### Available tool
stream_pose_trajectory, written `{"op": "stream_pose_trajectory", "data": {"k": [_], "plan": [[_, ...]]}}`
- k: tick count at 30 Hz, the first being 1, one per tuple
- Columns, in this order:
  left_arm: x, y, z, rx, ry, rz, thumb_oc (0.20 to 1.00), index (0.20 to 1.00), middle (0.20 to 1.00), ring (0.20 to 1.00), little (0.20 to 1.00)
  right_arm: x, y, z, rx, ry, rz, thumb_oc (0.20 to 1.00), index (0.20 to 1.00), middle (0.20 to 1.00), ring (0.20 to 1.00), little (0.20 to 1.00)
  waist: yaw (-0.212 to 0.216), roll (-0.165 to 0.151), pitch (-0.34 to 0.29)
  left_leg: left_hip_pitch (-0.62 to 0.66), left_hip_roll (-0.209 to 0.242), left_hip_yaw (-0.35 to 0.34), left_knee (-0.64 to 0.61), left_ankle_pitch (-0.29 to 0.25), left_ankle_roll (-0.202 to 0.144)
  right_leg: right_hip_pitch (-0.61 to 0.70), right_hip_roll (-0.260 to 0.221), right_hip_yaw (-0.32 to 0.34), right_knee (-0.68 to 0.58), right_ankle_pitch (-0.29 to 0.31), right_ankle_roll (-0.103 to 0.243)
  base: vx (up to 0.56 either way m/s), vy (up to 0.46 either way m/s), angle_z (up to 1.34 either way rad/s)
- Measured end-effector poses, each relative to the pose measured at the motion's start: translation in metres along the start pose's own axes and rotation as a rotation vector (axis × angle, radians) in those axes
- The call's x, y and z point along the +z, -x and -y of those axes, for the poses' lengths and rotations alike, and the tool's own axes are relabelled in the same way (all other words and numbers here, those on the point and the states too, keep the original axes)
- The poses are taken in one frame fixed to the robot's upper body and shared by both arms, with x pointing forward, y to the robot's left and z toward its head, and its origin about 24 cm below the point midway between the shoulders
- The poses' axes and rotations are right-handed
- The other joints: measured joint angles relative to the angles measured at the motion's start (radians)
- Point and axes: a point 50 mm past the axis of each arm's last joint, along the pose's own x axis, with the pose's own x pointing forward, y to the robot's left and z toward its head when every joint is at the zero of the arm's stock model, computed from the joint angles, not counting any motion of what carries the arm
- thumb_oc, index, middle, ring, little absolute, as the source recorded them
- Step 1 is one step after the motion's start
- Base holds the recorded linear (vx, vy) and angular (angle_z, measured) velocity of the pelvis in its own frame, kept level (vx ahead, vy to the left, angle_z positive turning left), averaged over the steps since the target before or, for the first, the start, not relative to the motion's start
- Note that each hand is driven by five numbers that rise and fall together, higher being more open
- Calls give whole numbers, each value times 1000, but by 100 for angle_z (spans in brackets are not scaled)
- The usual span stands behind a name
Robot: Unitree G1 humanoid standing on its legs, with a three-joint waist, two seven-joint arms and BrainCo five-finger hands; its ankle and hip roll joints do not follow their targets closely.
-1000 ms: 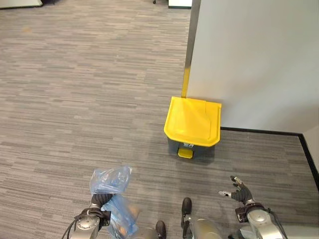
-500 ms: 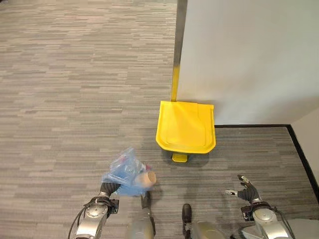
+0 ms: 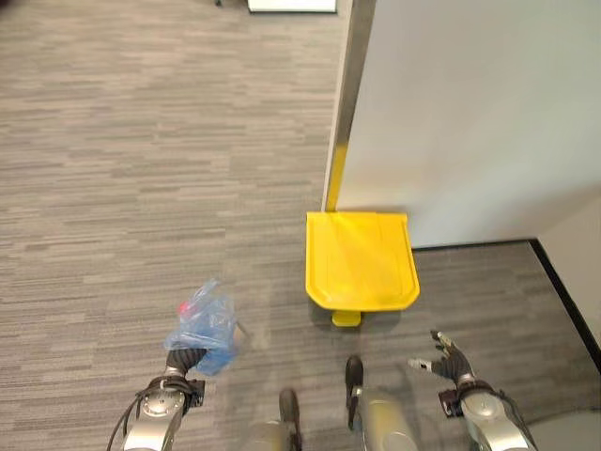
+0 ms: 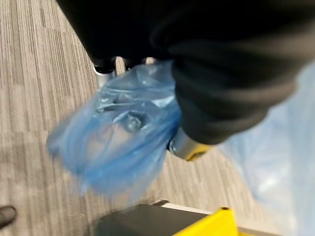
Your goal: Gather garbage on tea table into small bin, then transfer packed bag to large trash can.
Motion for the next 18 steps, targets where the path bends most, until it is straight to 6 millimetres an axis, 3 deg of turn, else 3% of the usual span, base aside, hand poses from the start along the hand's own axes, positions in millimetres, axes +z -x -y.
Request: {"op": "stream_pose_trajectory", "data": {"k": [4, 13, 18], "plan": [[-5, 3, 5, -21, 21, -16, 200, 200, 200, 200, 200, 7, -4, 10, -28, 1, 22, 1000, 1000, 1000, 1000, 1000, 4, 8, -10, 5, 38, -5, 0, -1, -9, 81, 51, -7, -156, 90, -48, 58, -61, -8], [-4, 2, 15, -41, 50, -12, 200, 200, 200, 200, 200, 3, -2, 21, -54, -1, 8, 1000, 1000, 1000, 1000, 1000, -2, 33, -26, 55, 59, -31, -52, 8, -45, 117, 72, -19, -159, 66, -37, 19, 0, 2], [-15, 8, 13, -36, 44, -49, 200, 200, 200, 200, 200, 0, -1, 20, -48, 1, 0, 1000, 1000, 1000, 1000, 1000, 3, 26, -39, 53, 46, -34, -54, 6, -39, 116, 58, -20, -163, 66, -37, -12, 39, 3]]}}
